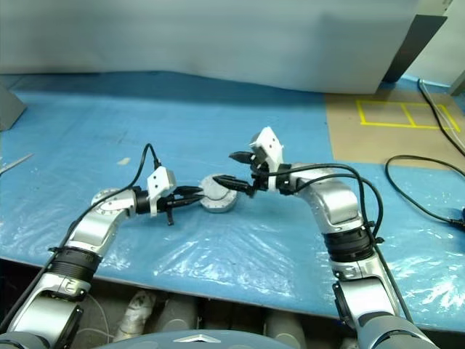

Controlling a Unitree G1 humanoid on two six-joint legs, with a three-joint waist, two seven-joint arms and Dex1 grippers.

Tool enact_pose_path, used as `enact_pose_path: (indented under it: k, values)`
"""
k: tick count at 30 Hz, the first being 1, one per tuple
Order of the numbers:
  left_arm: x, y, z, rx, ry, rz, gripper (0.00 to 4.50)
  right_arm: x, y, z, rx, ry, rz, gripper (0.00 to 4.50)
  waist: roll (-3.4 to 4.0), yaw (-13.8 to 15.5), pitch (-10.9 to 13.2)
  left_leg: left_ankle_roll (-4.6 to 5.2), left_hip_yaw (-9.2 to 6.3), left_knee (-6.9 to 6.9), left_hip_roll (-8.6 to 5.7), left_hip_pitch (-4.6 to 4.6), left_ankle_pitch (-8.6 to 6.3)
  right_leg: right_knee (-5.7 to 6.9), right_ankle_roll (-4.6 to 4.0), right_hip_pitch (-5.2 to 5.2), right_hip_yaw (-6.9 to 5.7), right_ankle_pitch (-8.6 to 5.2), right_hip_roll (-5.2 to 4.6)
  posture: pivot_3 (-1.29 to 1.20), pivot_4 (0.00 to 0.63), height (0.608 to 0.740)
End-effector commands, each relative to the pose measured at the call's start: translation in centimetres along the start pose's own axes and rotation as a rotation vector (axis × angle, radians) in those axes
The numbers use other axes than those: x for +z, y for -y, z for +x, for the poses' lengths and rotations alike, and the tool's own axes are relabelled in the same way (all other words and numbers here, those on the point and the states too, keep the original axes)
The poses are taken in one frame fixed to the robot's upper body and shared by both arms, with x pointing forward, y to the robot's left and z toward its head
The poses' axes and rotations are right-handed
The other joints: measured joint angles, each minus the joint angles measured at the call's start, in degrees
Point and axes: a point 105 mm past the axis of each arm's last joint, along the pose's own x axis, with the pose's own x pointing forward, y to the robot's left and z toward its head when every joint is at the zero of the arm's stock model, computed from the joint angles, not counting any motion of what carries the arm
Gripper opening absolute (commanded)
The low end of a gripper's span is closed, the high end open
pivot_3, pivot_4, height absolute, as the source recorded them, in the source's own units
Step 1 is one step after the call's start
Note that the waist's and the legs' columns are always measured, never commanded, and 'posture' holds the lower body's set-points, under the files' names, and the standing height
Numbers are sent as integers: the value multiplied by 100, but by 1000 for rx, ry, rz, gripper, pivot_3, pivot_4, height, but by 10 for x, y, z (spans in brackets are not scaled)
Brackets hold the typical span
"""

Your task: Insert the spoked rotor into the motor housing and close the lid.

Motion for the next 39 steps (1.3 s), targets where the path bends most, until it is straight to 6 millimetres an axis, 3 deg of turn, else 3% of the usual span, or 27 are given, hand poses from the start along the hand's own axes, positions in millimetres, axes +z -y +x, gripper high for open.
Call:
enact_pose_path:
  k: [1, 4, 8, 13, 16, 29, 38, 39]
  values:
    - [-19, 11, 2, -38, -75, -46, 773, -18, 23, -20, -60, -16, 357, 4381, 0, 0, 0, 0, 0, 0, -1, 0, 0, 0, 0, 1, 0, 0, 0, 0, 150, 740]
    - [-19, 11, 2, -34, -69, -52, 773, -28, 19, -30, -4, -8, 545, 4381, 3, 3, -1, -1, 0, 0, -2, -5, 1, -2, 0, -3, 0, -1, 0, 0, 150, 740]
    - [-18, 10, 2, -31, -71, -48, 773, -41, 8, -30, 47, -46, 630, 4381, 12, 8, -4, -2, 0, 3, -2, -25, 1, -1, 0, -20, -10, 0, 3, 0, 150, 740]
    - [-20, 5, 0, -10, -82, -39, 773, -59, -23, -12, 156, -137, 659, 4381, 13, 9, -4, -2, 0, 4, -1, -24, 1, -1, 0, -19, -15, 0, 3, 0, 150, 740]
    - [-22, -3, -5, 10, -101, -29, 773, -71, -31, -4, 168, -187, 675, 4381, 12, 13, -4, -2, 0, 3, 0, -23, 1, 0, 0, -19, -15, 0, 1, 0, 150, 740]
    - [-23, -1, -7, -1, -103, -29, 773, -81, -15, 15, 27, -155, 661, 4381, 12, -5, -4, -4, 1, 0, -2, -28, 1, -1, 1, -27, -18, 0, 0, 0, 150, 740]
    - [-23, -1, -5, -5, -101, -26, 773, -77, -23, 23, 36, -134, 621, 4381, 12, -11, -5, -4, 1, 1, -1, -25, 1, -1, 1, -25, -16, 0, 0, 0, 150, 740]
    - [-23, -2, -5, -5, -103, -24, 773, -76, -21, 25, 20, -123, 624, 4211, 12, -13, -5, -4, 1, 1, -1, -24, 1, -1, 1, -25, -16, -1, 0, 0, 150, 740]
